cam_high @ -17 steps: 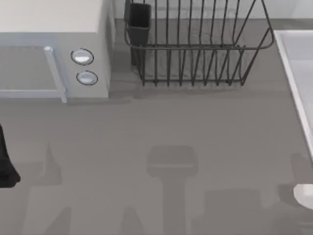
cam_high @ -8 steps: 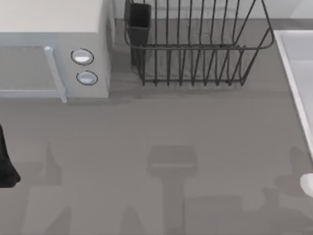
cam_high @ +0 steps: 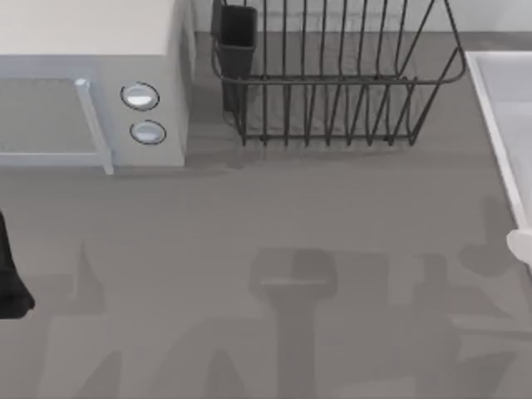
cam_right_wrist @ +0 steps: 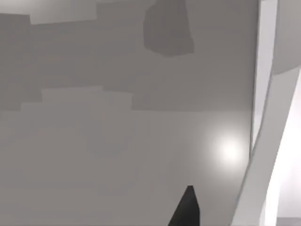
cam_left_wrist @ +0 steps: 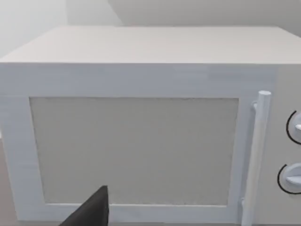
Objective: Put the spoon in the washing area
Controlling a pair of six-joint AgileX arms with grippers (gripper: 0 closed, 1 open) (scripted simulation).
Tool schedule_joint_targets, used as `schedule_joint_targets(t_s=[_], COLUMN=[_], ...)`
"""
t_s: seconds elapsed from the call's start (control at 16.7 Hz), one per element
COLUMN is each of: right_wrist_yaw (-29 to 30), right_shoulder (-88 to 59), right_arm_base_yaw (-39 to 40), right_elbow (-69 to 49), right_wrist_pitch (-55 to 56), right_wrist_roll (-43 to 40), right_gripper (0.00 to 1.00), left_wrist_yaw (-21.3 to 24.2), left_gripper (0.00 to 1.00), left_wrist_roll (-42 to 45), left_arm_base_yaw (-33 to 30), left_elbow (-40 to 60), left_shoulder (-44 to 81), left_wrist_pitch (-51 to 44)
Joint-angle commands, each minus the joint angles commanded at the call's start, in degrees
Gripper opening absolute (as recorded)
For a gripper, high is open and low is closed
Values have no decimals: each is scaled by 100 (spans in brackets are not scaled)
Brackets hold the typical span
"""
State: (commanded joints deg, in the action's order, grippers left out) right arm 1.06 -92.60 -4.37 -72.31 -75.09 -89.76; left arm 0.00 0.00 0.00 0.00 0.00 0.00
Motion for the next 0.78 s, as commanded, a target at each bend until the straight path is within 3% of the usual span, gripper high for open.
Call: schedule_joint_targets(t_s=[0.78], right_wrist_yaw=[14], right_shoulder=[-5438], right_arm_base_yaw=[-350], right_elbow=[-7959], right_wrist_pitch=[-2059], right_wrist_roll=[-184], right_gripper=[0], left_wrist_yaw=[0], left_gripper=[100], left_wrist_roll=[0], left_arm_base_yaw=[0], left_elbow=[0], left_shoulder=[0], left_wrist_pitch=[0])
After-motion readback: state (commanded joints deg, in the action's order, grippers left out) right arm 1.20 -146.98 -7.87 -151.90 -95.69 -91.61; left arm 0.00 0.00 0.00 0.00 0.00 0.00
